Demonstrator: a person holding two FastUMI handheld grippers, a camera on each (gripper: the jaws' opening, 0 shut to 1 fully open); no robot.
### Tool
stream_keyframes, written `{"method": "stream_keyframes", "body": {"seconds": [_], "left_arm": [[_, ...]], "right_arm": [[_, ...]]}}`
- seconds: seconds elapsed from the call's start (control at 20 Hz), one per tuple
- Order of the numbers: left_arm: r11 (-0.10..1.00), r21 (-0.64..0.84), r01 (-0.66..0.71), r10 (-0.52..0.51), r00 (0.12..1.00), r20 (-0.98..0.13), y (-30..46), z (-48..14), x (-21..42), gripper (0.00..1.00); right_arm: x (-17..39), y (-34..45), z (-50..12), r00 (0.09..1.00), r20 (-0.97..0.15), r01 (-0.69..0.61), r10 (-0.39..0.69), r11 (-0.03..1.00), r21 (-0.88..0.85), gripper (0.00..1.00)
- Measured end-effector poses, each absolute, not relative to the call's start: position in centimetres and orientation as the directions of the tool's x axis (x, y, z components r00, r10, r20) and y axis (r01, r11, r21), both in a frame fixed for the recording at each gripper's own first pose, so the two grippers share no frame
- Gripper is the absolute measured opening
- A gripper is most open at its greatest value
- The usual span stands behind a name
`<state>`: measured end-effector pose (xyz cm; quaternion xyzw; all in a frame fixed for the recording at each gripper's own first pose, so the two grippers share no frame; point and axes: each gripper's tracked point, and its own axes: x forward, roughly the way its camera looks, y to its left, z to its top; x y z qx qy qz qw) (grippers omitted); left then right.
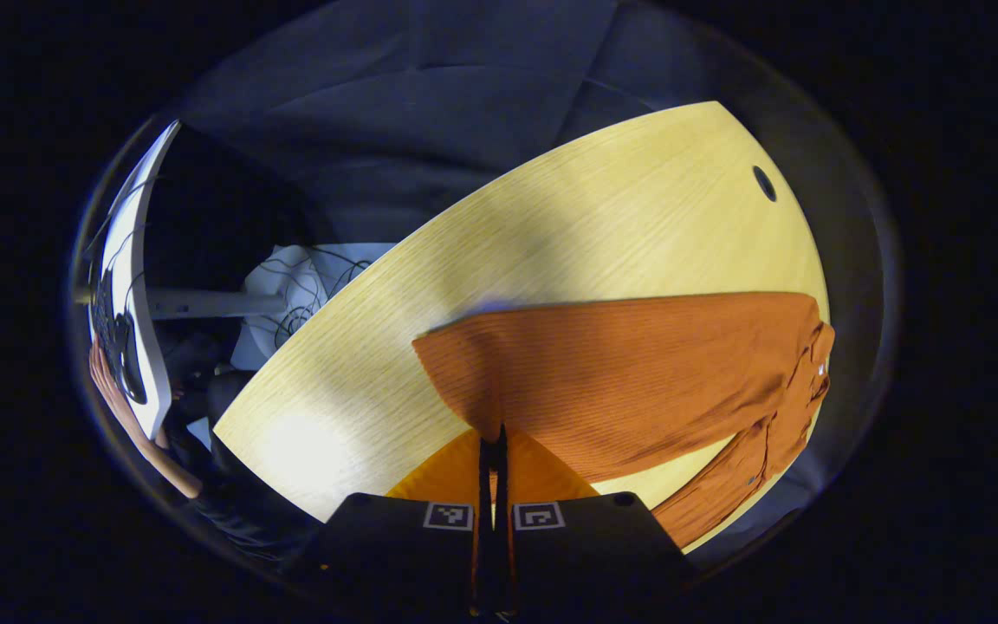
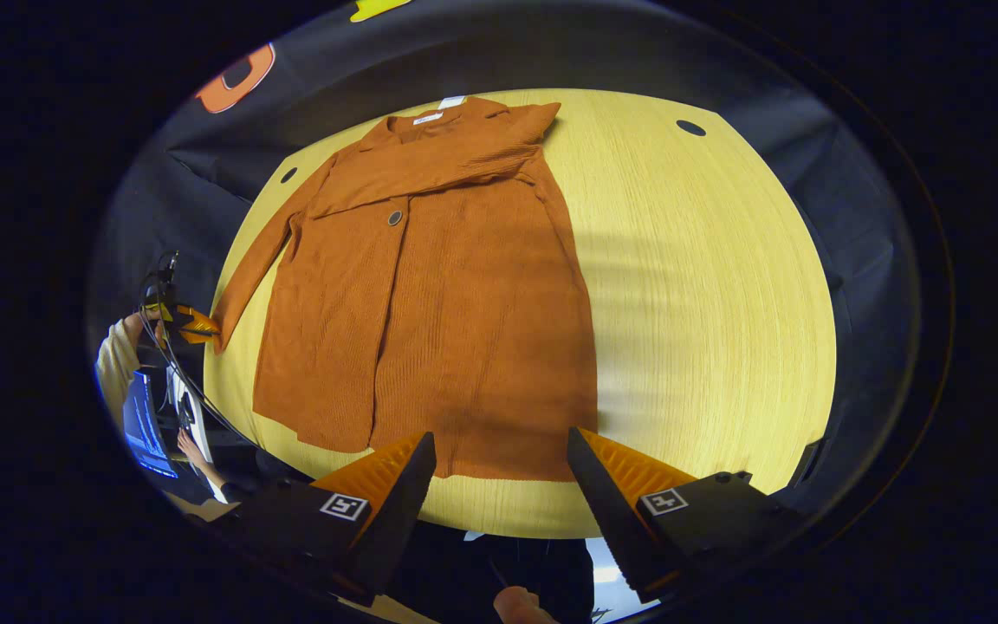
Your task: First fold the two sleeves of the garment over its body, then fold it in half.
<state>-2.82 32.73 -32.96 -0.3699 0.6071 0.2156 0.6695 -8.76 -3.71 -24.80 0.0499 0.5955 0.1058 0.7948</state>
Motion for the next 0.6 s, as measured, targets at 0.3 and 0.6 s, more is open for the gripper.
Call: {"method": "stream_keyframes", "body": {"seconds": [0.3, 0.6], "left_arm": [[0.682, -0.243, -0.69, -0.132, 0.21, -0.969, 31.5, -27.5, 0.5, 0.03], [0.789, -0.256, -0.559, -0.11, 0.282, -0.953, 26.2, -20.4, 7.4, 0.03]], "right_arm": [[-9.6, -5.8, -26.7, 0.229, -0.949, -0.103, 0.218, 0.975, 0.199, 0.98], [-10.9, -7.5, -28.4, 0.197, -0.952, -0.064, 0.236, 0.972, 0.227, 0.98]]}}
